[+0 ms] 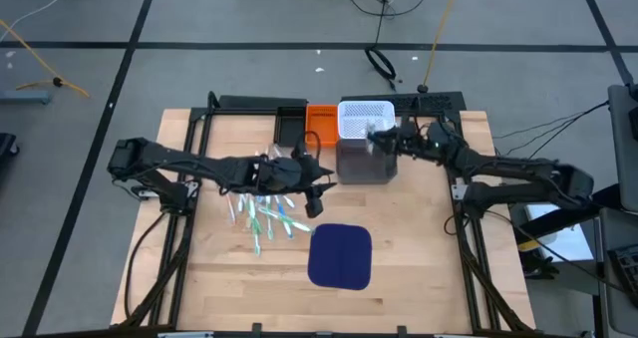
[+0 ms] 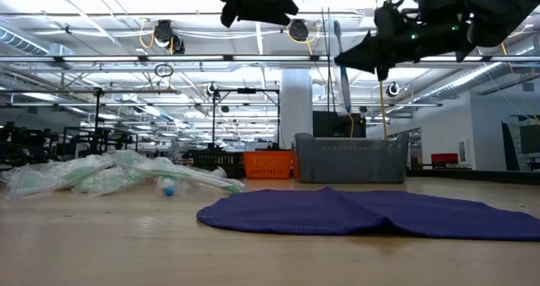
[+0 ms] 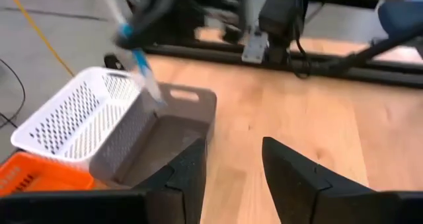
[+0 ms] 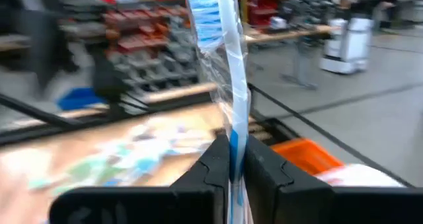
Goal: Pick & Place Toothbrushes
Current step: Put the blue toothbrush into the white basket
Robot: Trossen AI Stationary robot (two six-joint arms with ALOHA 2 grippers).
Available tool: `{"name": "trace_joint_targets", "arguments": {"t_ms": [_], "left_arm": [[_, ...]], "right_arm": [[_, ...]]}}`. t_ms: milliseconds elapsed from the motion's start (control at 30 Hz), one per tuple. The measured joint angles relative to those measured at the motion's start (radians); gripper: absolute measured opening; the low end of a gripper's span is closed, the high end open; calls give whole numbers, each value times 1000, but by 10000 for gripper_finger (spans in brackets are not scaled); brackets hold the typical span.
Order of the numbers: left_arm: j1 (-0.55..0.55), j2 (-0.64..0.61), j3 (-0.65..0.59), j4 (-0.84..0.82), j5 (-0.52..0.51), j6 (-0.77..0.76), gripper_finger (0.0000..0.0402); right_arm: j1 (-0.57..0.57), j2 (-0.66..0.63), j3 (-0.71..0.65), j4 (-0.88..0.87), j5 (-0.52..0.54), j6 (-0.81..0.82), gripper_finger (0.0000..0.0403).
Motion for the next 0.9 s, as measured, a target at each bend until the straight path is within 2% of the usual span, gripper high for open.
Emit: {"name": "trace_joint_targets", "arguments": {"t_ms": [233, 633, 900], "left_arm": [[-4, 0, 0, -39, 1, -1, 132], [-8, 0, 0, -84, 1, -42, 131], [-8, 1, 0, -150, 2, -74, 131]], "right_arm": [[-158, 60, 116, -169, -1, -122, 17], [-288, 231, 163, -183, 1, -160, 17], [-331, 278, 164, -183, 0, -177, 17]]}}
